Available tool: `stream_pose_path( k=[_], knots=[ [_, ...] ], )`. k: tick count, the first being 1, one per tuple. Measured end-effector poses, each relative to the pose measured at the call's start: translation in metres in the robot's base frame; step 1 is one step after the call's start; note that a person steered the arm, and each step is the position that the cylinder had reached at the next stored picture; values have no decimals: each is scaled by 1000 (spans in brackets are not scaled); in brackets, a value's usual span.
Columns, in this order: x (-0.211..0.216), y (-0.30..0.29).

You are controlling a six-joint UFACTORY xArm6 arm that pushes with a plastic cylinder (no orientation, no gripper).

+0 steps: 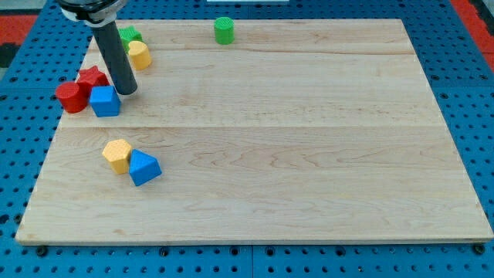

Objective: Push the red star and blue cube slightly down

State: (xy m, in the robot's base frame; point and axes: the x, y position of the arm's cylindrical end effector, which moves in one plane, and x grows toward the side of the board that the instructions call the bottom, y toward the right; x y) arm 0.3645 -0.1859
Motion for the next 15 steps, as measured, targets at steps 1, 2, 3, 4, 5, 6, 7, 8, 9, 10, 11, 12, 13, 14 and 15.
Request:
stream_pose_path(
  k=[1,2,3,4,5,6,7,8,9,10,11,12,13,14,15],
  knots=[
    [-44,4],
    [-53,-33],
    [-53,-68],
    [-48,-91],
    [-24,-57],
    [-32,-28],
    [-69,-71],
    [-52,-118],
    [-35,-118],
    [11,-118],
    [20,-119],
    [24,-90],
    [22,-103],
    [24,-119],
    [29,-104]
  ],
)
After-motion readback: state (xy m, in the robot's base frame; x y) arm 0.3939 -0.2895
